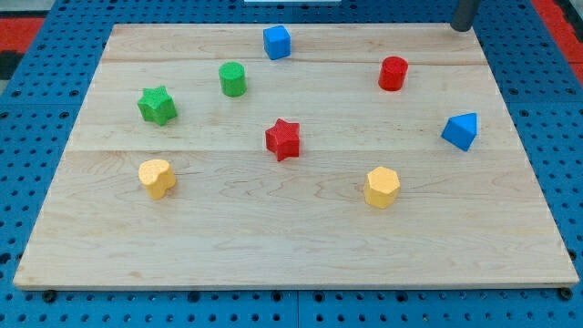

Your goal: Nudge the red circle down a bit

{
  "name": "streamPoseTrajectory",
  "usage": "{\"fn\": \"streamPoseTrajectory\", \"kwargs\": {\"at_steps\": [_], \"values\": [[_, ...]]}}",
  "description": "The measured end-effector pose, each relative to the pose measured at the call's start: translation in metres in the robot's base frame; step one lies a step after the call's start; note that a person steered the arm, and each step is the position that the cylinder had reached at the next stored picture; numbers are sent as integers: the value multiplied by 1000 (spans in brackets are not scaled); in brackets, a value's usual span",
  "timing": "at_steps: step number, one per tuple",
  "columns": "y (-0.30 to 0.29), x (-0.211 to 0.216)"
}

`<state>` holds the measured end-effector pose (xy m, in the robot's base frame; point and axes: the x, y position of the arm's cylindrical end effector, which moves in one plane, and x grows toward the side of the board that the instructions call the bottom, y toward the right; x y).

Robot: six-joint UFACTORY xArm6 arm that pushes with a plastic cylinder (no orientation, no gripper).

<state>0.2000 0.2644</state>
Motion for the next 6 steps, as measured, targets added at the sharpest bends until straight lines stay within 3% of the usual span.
{"fn": "streamPoseTrajectory", "kwargs": {"at_steps": [3, 4, 5, 6], "values": [[0, -9], [-14, -8], [-65, -8], [-71, -8]]}}
